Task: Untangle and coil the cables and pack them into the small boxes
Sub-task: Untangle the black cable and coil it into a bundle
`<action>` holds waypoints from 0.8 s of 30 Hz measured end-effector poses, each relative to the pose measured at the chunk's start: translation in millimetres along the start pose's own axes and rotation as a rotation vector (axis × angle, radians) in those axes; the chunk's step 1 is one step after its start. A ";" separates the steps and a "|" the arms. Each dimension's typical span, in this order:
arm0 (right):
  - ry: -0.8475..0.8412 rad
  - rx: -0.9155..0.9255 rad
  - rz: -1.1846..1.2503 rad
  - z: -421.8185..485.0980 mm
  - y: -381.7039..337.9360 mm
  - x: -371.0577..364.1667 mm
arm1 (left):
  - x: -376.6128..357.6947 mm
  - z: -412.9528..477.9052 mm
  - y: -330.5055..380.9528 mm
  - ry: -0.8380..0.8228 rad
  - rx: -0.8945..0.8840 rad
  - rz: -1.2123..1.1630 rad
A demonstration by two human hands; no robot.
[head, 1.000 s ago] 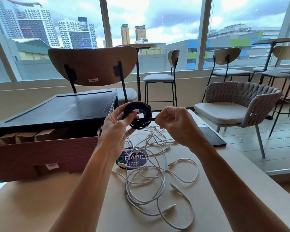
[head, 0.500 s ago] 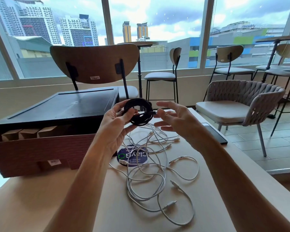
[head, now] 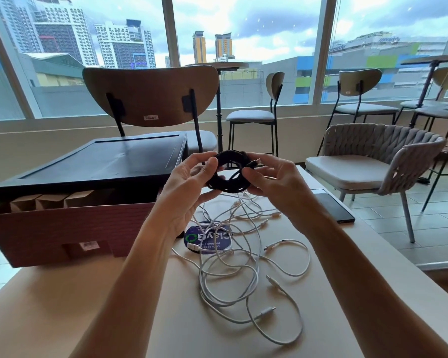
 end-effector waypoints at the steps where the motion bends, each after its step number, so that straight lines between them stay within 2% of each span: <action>1: 0.006 0.010 0.001 -0.4 -1.0 -0.8 | 3.5 0.2 0.2 0.011 0.001 0.026; 5: 0.034 0.046 0.025 -1.3 -3.5 -1.4 | 8.6 -1.0 3.4 0.013 -0.016 0.128; 15: 0.005 0.067 0.078 -6.3 -14.5 -11.8 | 11.4 -10.2 19.2 0.037 -0.078 0.165; 24: 0.017 0.053 0.045 -20.2 -3.2 -37.1 | 37.5 -41.7 9.3 0.127 -0.010 0.179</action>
Point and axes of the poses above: each hand's wrist, its own z-axis towards the middle knuckle, its own x-axis out of the back of the hand, y = z × x, the point moved 9 cm from there along z, towards the middle knuckle, and after that the axes turned 13 degrees about z, right-handed, at the moved point
